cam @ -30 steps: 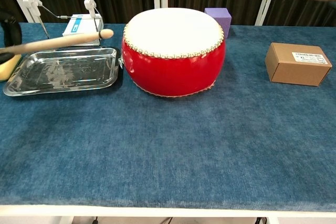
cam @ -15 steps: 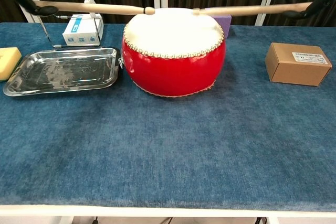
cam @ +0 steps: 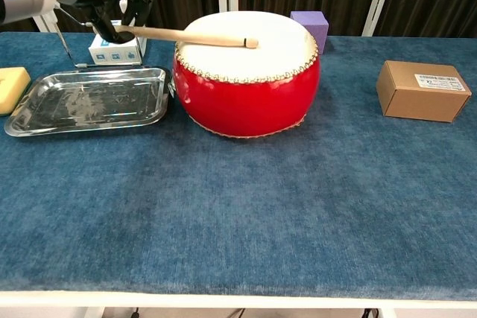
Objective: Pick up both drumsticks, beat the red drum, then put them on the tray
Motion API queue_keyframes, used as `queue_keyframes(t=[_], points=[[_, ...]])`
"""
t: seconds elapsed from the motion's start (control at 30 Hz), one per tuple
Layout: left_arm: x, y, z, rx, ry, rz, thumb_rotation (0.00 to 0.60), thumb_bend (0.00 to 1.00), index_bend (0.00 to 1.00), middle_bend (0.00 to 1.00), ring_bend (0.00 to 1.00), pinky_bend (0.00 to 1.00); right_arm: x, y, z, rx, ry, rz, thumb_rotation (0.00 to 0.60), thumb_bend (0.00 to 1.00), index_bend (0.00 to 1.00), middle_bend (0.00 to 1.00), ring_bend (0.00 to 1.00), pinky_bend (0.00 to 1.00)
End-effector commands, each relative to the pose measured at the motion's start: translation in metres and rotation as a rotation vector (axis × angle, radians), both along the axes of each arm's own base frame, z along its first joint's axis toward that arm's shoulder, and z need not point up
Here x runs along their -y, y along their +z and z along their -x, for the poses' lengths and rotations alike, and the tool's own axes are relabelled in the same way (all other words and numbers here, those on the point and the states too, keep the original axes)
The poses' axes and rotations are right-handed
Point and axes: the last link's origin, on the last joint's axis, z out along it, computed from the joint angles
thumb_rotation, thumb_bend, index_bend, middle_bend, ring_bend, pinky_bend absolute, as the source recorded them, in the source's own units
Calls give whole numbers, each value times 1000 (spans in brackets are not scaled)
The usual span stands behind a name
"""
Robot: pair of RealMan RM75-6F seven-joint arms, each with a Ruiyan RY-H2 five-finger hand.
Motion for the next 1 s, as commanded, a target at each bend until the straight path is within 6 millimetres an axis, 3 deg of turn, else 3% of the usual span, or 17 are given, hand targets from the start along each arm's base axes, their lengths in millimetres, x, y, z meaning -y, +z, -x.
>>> queue_keyframes(t=[0.03,0.23,0.37,0.5,0.63,0.73,0.83,1.0], points=[[1,0,0,-33,2,-16,600,622,656,675,621,665,-1,5,-3,4,1,-1,600,901,875,742,486,514],[5,36,-2,55,4,-98,600,622,656,673,621,667,4,-28,15,-129,-65,-89,600,903,876,743,490,514],[8,46,-1,89,7,-109,600,621,656,673,621,666,7,-46,28,-250,-88,-117,600,904,877,745,492,515],[6,29,1,40,6,-74,600,622,656,673,621,670,9,-41,25,-233,-70,-68,600,905,878,745,491,517],[4,0,3,-15,22,-20,600,622,656,673,621,676,7,-12,7,-83,-28,7,600,904,878,745,490,517],[1,-8,3,-33,36,-15,600,623,656,673,621,677,5,1,0,-42,-4,24,600,904,878,745,490,517],[0,2,2,-11,40,-49,600,624,656,673,621,678,5,2,-4,-54,-1,11,600,903,878,745,491,517],[6,31,-1,47,23,-105,600,624,656,673,621,678,8,-31,2,-134,-34,-75,600,903,879,745,492,517]])
